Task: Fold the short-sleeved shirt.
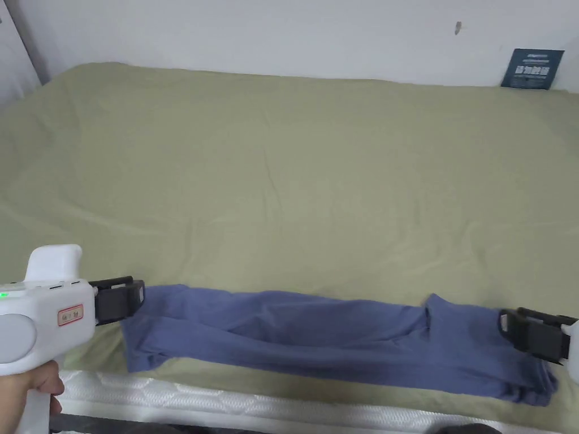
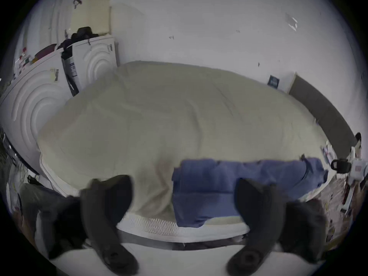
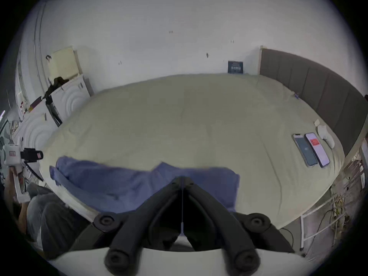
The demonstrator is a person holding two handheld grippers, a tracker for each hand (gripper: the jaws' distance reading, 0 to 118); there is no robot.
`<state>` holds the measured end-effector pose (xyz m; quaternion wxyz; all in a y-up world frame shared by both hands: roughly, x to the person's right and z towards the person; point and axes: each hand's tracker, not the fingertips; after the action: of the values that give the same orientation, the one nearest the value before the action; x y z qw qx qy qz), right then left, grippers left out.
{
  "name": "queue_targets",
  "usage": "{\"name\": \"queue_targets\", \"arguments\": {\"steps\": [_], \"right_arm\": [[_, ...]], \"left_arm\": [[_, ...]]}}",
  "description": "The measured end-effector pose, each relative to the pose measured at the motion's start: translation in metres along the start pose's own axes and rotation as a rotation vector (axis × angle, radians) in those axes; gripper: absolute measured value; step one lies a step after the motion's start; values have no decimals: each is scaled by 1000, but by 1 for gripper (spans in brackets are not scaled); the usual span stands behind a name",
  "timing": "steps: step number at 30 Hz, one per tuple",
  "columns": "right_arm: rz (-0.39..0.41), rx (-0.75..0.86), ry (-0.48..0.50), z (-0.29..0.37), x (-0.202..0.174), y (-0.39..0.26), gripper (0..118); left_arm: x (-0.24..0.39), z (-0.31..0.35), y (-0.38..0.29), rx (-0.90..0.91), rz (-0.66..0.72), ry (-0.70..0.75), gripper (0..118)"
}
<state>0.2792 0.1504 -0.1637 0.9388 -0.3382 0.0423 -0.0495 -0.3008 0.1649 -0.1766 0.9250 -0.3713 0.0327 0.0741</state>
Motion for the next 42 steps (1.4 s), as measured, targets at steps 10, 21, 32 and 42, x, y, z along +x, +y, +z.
{"name": "queue_targets", "arguments": {"steps": [10,21,32,42], "right_arm": [[92,233,-50,3,-75,-16,0],[106,260,-110,19,-114,-28,0],[105,209,-114,4,-114,-30,0],[96,194,-86,6,-119,-29,0]], "left_arm": [[-59,-58,5,-255,219,-256,0],[-99,-109,23,-426,292,-509,99],[-107,-168,-1,-505,444,-809,114],[-83,-173,-17,-598,444,-720,12]]}}
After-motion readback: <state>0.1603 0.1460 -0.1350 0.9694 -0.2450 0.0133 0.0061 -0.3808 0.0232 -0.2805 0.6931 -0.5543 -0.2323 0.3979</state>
